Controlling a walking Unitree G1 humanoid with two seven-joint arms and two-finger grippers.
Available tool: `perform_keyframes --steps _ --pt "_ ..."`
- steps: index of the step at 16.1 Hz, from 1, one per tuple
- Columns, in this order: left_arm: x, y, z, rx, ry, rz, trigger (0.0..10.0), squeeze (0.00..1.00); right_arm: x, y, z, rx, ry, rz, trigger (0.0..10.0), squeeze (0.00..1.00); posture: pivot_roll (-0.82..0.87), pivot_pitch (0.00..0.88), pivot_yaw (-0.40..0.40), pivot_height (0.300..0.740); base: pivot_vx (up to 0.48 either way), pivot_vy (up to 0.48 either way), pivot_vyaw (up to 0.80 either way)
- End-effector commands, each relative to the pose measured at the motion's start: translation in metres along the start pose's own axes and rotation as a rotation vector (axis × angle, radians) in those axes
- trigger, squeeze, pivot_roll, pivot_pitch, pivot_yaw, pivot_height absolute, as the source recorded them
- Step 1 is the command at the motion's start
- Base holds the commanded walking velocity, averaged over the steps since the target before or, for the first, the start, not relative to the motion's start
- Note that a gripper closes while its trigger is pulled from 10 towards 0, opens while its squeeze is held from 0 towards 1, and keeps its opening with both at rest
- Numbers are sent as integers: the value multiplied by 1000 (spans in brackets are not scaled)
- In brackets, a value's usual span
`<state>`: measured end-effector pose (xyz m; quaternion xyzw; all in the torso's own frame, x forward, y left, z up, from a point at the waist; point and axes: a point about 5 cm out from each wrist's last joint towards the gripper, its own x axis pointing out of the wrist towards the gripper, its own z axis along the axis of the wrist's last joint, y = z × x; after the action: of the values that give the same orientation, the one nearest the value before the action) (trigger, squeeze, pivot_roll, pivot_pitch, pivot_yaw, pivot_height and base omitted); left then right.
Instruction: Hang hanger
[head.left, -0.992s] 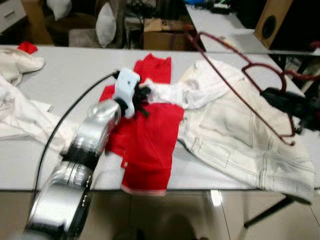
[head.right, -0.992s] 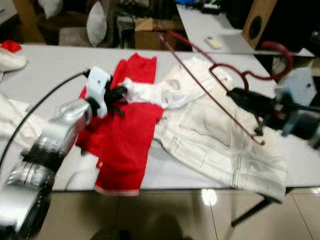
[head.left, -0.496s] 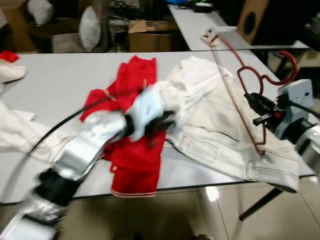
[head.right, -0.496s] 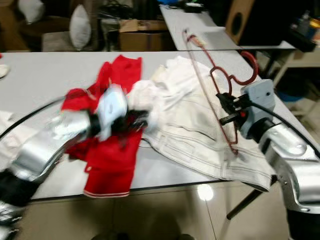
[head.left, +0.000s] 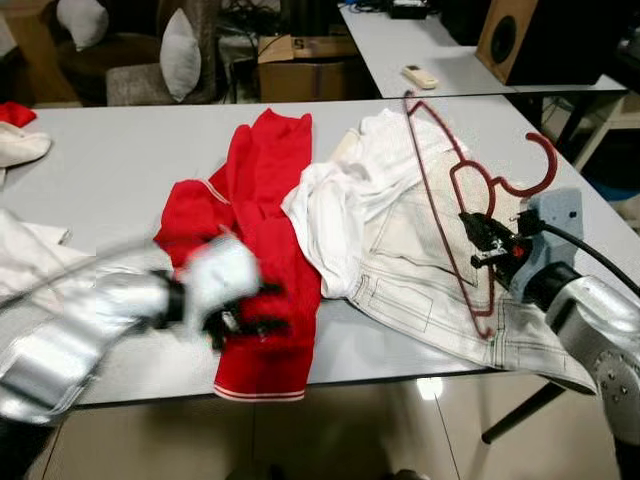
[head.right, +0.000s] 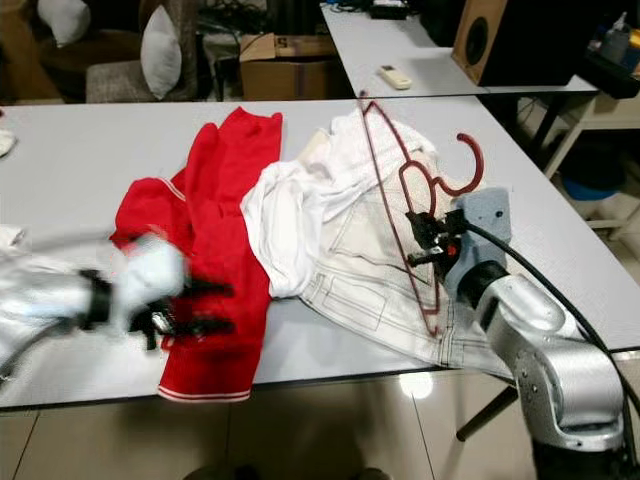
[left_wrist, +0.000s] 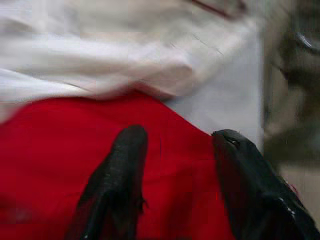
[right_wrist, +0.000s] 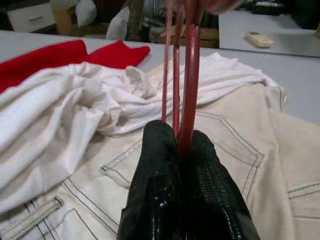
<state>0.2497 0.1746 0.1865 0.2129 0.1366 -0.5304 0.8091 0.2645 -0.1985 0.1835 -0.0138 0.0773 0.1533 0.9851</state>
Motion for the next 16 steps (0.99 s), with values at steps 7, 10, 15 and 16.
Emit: perform_keyframes --steps 7,10,15,16 --pt "-6 43 8 -272 -305 699 10000 0 0 30 6 125 -165 -132 10000 0 -81 0 55 740 0 0 0" --pt "12 34 2 -315 -337 776 10000 0 -2 40 -5 104 -165 -170 10000 0 -93 0 59 740 0 0 0" --pt "24 18 -12 -339 -273 793 10000 0 -1 55 -9 85 -157 -113 10000 0 -86 0 35 740 0 184 0" --pt "26 16 -13 -337 -268 794 10000 0 -1 56 -10 86 -162 -107 10000 0 -87 0 37 740 0 315 0"
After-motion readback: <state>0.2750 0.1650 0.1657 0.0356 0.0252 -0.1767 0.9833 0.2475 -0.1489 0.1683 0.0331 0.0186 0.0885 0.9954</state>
